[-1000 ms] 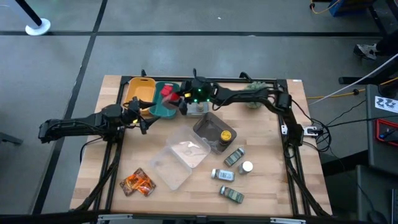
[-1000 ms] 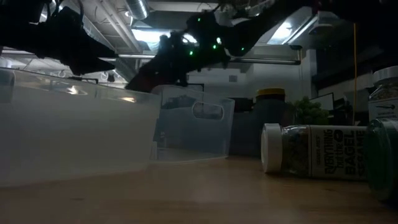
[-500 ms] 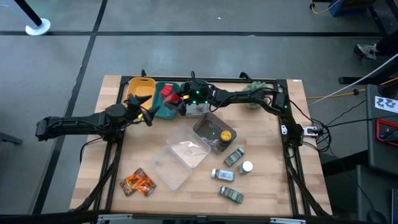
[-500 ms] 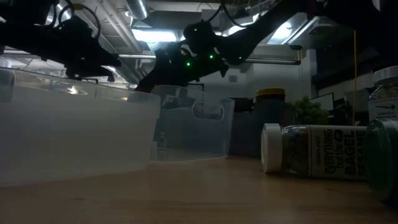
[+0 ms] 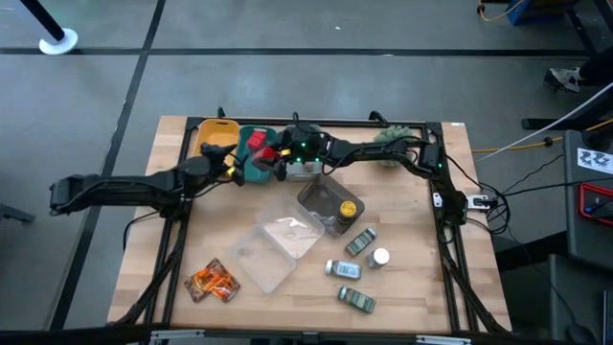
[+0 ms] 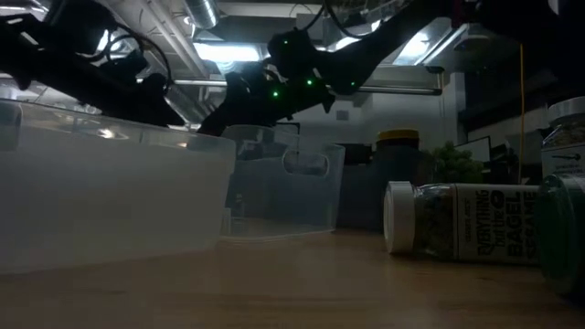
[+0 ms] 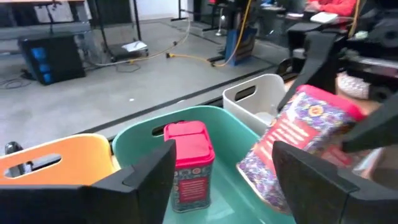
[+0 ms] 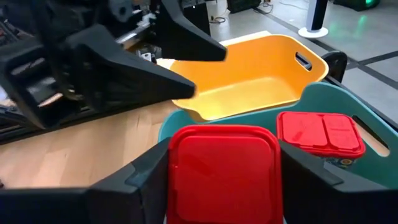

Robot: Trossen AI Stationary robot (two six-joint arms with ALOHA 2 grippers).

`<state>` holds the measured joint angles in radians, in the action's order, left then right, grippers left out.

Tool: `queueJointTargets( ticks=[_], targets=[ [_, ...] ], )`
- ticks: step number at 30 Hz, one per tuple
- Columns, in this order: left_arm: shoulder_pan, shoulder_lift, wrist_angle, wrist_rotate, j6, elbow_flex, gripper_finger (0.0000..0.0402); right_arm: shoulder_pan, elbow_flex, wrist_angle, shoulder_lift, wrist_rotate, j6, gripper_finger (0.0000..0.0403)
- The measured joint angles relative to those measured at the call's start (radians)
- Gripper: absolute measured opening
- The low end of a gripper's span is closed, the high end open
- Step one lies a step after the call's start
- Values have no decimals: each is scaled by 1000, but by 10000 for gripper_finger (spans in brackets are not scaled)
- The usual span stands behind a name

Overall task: Sort spices by type
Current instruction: Put the red seasoning can into the green bin, then put the orange seasoning pack into the yellow bin

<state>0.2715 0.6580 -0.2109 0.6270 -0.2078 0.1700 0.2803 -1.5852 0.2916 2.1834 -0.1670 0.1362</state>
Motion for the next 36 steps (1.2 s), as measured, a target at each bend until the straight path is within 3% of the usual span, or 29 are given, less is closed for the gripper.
queueJointTargets(
  ticks=[17, 28, 36],
  targets=[
    [5, 241, -74, -79, -85, 0, 190, 0, 0, -1, 9, 2, -12, 225],
    [5, 262, -62, -84, -81, 0, 176, 0, 0, 2, 26, 26, -12, 273],
    [5, 260, -61, -85, -75, 0, 174, 1, 0, -1, 26, 26, -12, 279]
  ],
)
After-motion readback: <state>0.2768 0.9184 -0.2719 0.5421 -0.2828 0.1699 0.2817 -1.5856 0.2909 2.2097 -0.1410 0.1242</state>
